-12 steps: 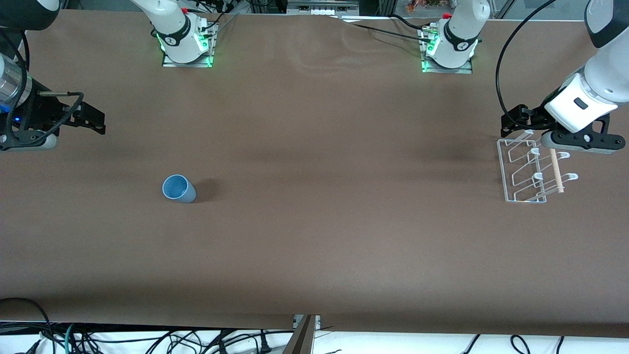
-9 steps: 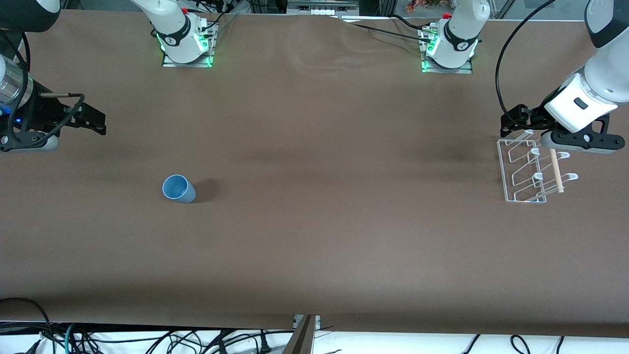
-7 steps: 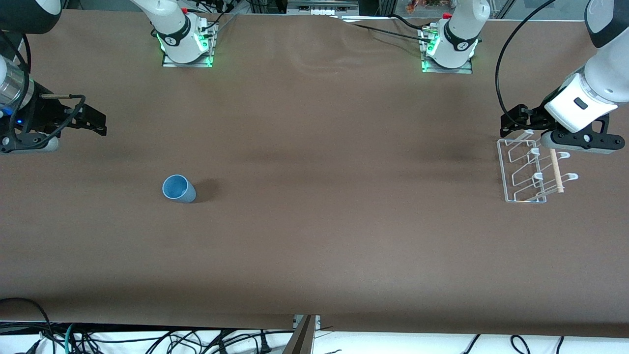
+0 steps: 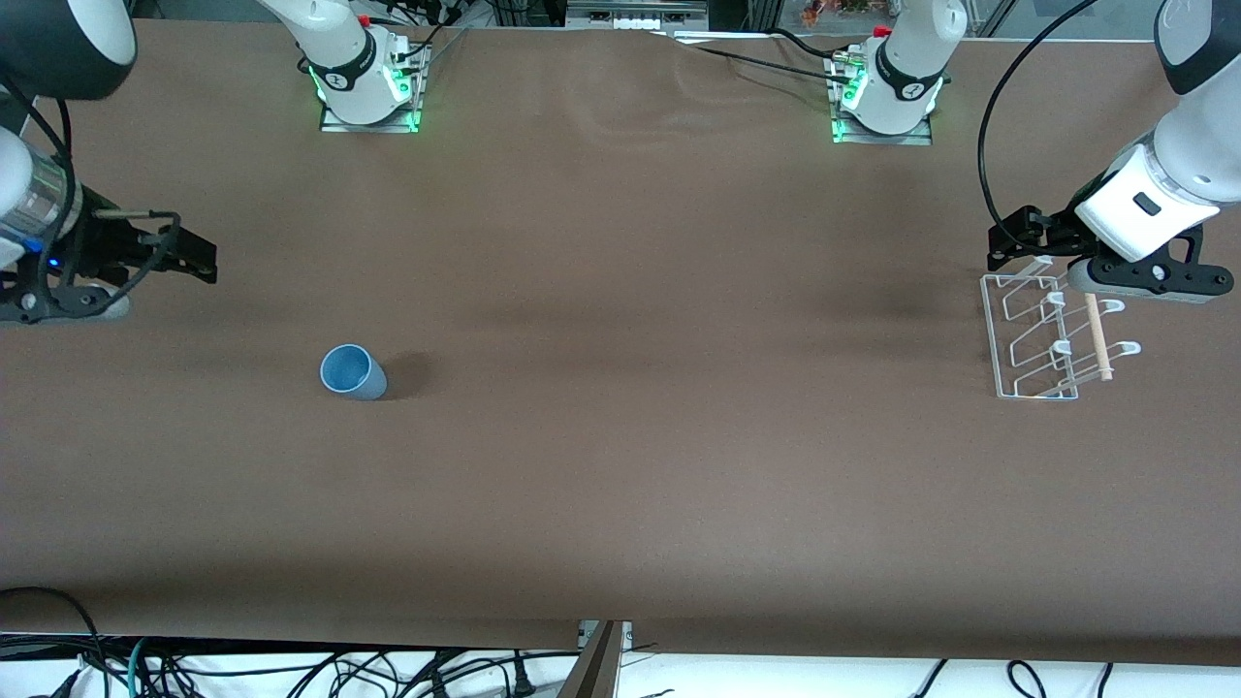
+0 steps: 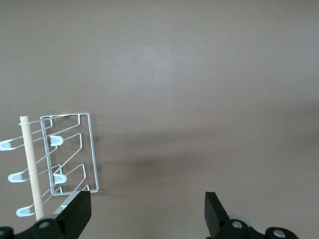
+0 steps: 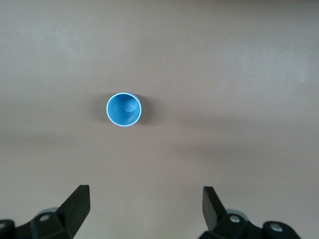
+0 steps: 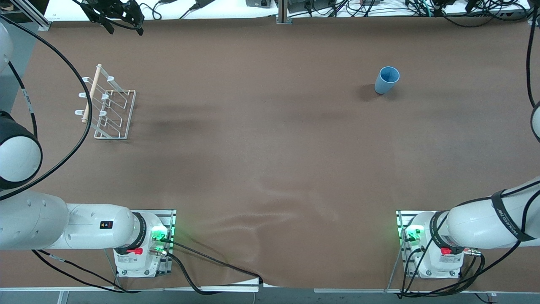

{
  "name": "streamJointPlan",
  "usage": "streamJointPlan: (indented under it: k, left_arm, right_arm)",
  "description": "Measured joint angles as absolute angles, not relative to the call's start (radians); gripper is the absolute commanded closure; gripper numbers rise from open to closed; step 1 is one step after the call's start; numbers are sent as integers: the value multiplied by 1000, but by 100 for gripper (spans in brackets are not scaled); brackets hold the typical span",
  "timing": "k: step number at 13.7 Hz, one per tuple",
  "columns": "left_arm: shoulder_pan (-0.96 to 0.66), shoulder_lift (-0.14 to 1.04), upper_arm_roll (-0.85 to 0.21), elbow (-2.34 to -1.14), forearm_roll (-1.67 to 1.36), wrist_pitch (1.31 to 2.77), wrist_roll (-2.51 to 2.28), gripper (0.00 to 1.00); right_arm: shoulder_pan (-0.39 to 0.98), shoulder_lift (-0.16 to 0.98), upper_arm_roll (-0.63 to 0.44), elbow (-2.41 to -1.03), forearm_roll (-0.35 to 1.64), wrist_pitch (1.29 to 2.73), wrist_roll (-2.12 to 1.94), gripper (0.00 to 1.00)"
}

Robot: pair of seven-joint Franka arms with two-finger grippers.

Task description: Transfer cup to left arm and place on rack

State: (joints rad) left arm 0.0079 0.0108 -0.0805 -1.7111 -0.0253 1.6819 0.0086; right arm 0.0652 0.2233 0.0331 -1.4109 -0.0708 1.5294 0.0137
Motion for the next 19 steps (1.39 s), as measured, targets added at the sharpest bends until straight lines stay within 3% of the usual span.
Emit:
streamJointPlan:
  k: [9, 15, 19]
  left_arm:
    - [9, 11, -80, -1711, -25, 1682, 9, 0]
    - [9, 11, -80, -1711, -25, 1682, 9, 0]
    - [9, 11, -80, -1711, -25, 1682, 9, 0]
  right_arm:
    - [66, 467, 35, -1437, -71, 1727, 17, 0]
    - [68, 494, 43, -1669, -67, 2016, 74, 0]
    - [68, 494, 44, -1763, -66, 2120, 80, 0]
